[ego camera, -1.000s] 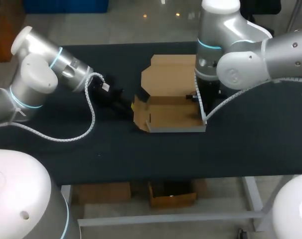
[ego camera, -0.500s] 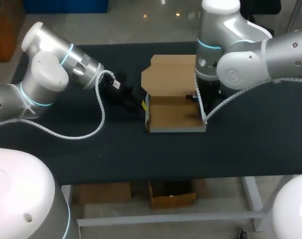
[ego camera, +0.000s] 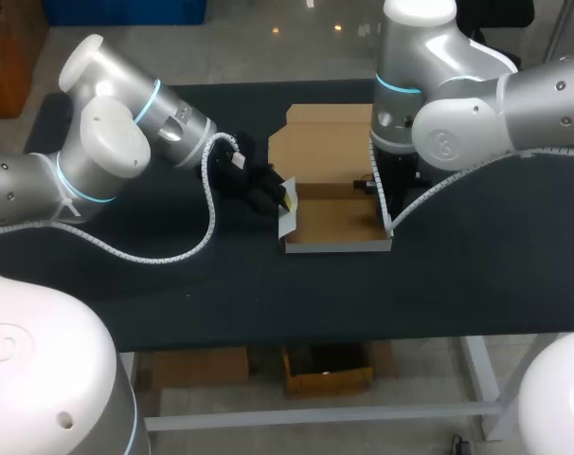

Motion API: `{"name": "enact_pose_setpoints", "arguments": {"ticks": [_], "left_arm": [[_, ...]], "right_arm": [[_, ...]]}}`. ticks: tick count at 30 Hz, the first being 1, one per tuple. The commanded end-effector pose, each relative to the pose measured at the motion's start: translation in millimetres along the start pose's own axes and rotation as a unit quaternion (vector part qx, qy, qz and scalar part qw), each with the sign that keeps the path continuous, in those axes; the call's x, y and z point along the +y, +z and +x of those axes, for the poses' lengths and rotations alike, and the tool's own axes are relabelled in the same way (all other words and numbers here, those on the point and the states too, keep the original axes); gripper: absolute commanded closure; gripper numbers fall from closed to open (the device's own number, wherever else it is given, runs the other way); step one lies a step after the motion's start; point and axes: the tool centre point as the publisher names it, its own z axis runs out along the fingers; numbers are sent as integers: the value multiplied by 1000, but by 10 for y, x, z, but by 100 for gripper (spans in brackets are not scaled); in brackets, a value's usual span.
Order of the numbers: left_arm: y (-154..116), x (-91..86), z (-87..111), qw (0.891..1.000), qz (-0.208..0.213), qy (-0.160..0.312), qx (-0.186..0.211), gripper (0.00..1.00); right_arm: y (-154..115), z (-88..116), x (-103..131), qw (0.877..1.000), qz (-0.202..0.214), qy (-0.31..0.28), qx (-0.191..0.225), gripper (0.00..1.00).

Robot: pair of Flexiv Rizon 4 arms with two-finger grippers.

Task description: Assemble the packaging by folding the flat box into shape, placing the metal phone stand inside, and closing the box properly

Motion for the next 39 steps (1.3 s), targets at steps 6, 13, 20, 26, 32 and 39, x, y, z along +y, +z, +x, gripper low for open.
{"name": "enact_pose_setpoints", "arguments": {"ticks": [6, 13, 20, 26, 32, 39], "left_arm": [[73, 2, 72, 999, 17, -4, -32, 62], [141, -35, 88, 998, 27, -8, -56, 62], [181, -68, 99, 995, 48, -12, -89, 63], [225, -128, 49, 990, 68, -24, -125, 64], [232, -197, -23, 985, 72, -39, -154, 64], [245, -236, -91, 978, 79, -50, -189, 65]], "right_arm": [[0, 8, 4, 1000, 1, 0, -1, 100], [0, 8, 4, 1000, 1, 0, -1, 100], [0, 8, 4, 1000, 1, 0, -1, 100], [0, 8, 4, 1000, 1, 0, -1, 100], [0, 8, 4, 1000, 1, 0, -1, 100], [0, 8, 4, 1000, 1, 0, -1, 100]]}}
